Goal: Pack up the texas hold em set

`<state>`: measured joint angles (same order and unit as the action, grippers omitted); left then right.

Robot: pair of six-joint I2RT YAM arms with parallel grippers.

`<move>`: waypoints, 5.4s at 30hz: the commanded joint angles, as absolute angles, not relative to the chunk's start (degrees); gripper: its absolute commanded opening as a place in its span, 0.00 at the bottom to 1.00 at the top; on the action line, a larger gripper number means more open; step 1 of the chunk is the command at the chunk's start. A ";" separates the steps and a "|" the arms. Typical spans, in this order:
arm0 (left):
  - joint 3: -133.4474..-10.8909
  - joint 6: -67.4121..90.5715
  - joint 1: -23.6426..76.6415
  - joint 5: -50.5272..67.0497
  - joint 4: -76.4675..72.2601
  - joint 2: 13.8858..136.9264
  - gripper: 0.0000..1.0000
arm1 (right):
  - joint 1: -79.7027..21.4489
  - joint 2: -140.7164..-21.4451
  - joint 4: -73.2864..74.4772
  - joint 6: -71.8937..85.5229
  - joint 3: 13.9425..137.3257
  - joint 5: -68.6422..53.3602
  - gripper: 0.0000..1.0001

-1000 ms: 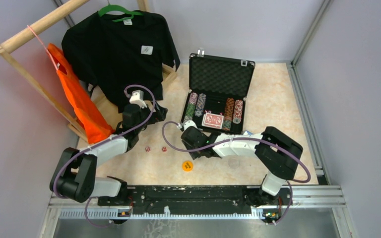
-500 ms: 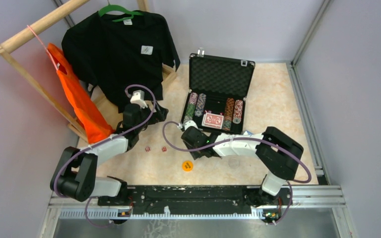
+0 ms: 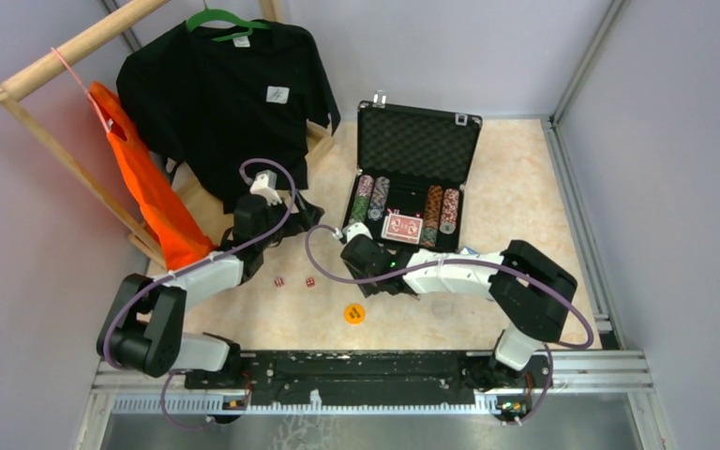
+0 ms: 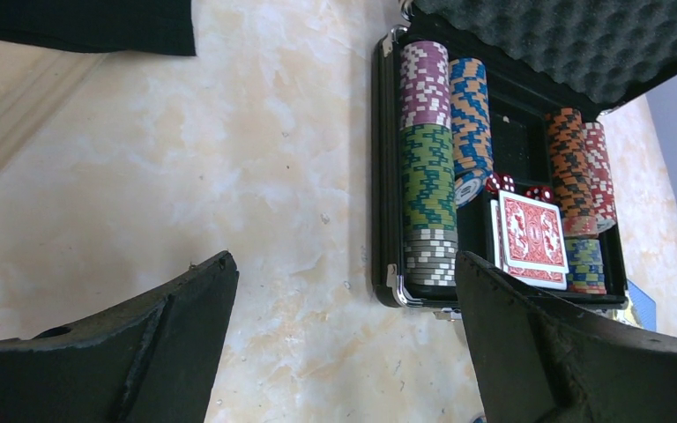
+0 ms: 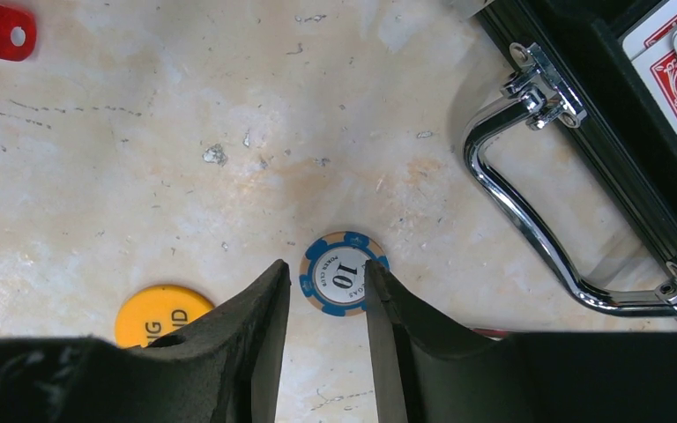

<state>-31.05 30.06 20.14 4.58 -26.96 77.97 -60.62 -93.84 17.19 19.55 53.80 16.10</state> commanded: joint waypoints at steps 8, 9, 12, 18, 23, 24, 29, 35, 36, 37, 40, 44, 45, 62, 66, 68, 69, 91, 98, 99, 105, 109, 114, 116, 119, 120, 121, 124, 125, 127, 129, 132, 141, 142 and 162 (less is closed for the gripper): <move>-32.53 33.98 20.30 8.73 -23.01 76.73 0.96 | -60.47 -93.95 20.92 23.98 57.63 18.02 0.55; -32.26 34.32 20.30 8.95 -22.95 76.73 0.95 | -60.47 -94.19 21.01 24.71 57.62 17.71 0.55; -31.92 34.52 20.28 9.21 -22.62 77.11 0.96 | -60.48 -94.22 21.09 26.80 57.59 17.14 0.55; -32.14 34.45 20.30 9.55 -22.32 78.00 0.95 | -60.31 -97.65 21.51 28.91 57.61 16.73 0.56; -32.42 34.52 20.30 10.00 -22.41 78.71 0.95 | -60.25 -97.73 20.91 29.20 56.78 16.68 0.58; -32.43 34.54 20.25 10.07 -22.41 78.86 0.95 | -60.21 -97.54 20.99 29.18 56.80 16.89 0.58; -32.74 34.52 20.30 10.38 -22.50 79.44 0.95 | -59.71 -96.93 21.42 28.60 56.61 16.69 0.58; -32.78 34.45 20.29 10.62 -22.41 79.37 0.95 | -58.48 -96.20 21.13 29.95 54.69 16.11 0.61; -32.76 34.45 20.29 10.71 -22.48 79.37 0.95 | -58.33 -96.02 21.01 30.07 54.30 16.10 0.62; -32.68 34.45 20.30 10.80 -22.56 79.43 0.95 | -58.28 -95.76 20.96 30.19 53.96 16.15 0.62; -32.71 34.62 20.30 11.20 -22.66 79.70 0.95 | -58.32 -95.41 20.77 30.47 53.51 15.84 0.63; -32.54 34.81 20.30 11.36 -22.68 79.83 0.95 | -58.27 -95.45 20.70 30.34 53.55 15.56 0.58; -32.48 34.80 20.30 11.40 -22.68 79.81 0.95 | -58.39 -95.51 20.73 30.35 53.59 15.56 0.55; -32.43 35.08 20.29 12.56 -22.77 79.95 0.94 | -60.07 -96.66 22.40 31.09 55.24 16.08 0.36; -32.43 35.15 20.30 12.36 -22.58 79.97 0.94 | -60.03 -95.34 22.42 30.40 55.87 16.44 0.36; -32.36 35.16 20.30 12.40 -22.52 79.90 0.94 | -60.03 -95.22 22.76 29.92 56.42 16.88 0.36; -32.35 35.13 20.26 12.46 -22.44 79.82 0.94 | -60.03 -95.22 22.83 29.65 56.74 16.97 0.36; -29.46 35.45 23.70 13.11 -19.98 76.26 0.95 | -59.69 -92.50 22.55 27.33 58.23 17.02 0.50; -29.19 34.94 23.72 13.22 -19.86 76.10 0.95 | -59.72 -95.19 21.65 27.14 58.16 16.29 0.59; -29.20 34.92 23.70 13.23 -19.91 76.18 0.95 | -59.68 -96.29 21.55 27.16 58.11 16.20 0.59; -29.35 34.63 23.73 13.24 -20.03 76.96 0.95 | -59.81 -98.18 20.98 26.98 58.01 15.36 0.59; -29.53 34.48 23.73 13.35 -20.13 77.38 0.95 | -59.92 -98.83 21.02 27.00 57.93 15.56 0.55; -29.53 34.45 23.70 13.31 -20.04 77.43 0.95 | -59.94 -98.72 22.00 27.16 58.07 16.42 0.46; -29.44 34.44 23.72 13.24 -20.04 77.38 0.95 | -60.03 -98.61 22.35 27.15 58.03 16.73 0.42; -29.41 34.46 23.73 13.29 -19.96 77.28 0.95 | -60.16 -98.71 22.78 27.10 58.18 17.11 0.36; -29.30 34.46 23.73 13.26 -19.95 77.19 0.95 | -60.20 -98.72 22.84 27.18 58.30 17.20 0.35; -29.27 34.47 23.73 13.25 -19.95 77.17 0.95 | -60.33 -98.66 22.85 27.24 58.34 17.22 0.34; -29.31 34.37 23.73 13.27 -19.80 77.10 0.95 | -60.32 -97.92 22.84 27.33 58.51 17.48 0.28; -29.27 34.41 23.69 13.30 -19.78 77.06 0.95 | -60.31 -97.60 22.94 27.29 58.71 17.61 0.28; -29.27 34.37 23.73 13.39 -19.78 77.08 0.95 | -60.29 -96.70 23.09 27.33 59.08 17.70 0.28; -29.26 34.37 23.72 13.57 -19.82 77.17 0.95 | -60.30 -95.77 23.16 27.19 59.43 17.92 0.28; -29.28 34.45 23.71 13.85 -19.95 77.42 0.95 | -60.30 -95.21 23.62 26.79 60.32 18.12 0.28; -29.12 34.46 23.69 13.70 -19.80 77.05 0.95 | -60.23 -95.49 22.65 26.12 61.03 18.16 0.42; -29.10 34.50 23.70 13.40 -19.64 76.92 0.95 | -60.16 -95.87 22.71 25.96 61.48 18.19 0.46; -30.29 46.09 15.11 -3.36 -11.50 72.98 0.81 | -54.37 -106.63 14.60 16.65 79.75 13.36 0.07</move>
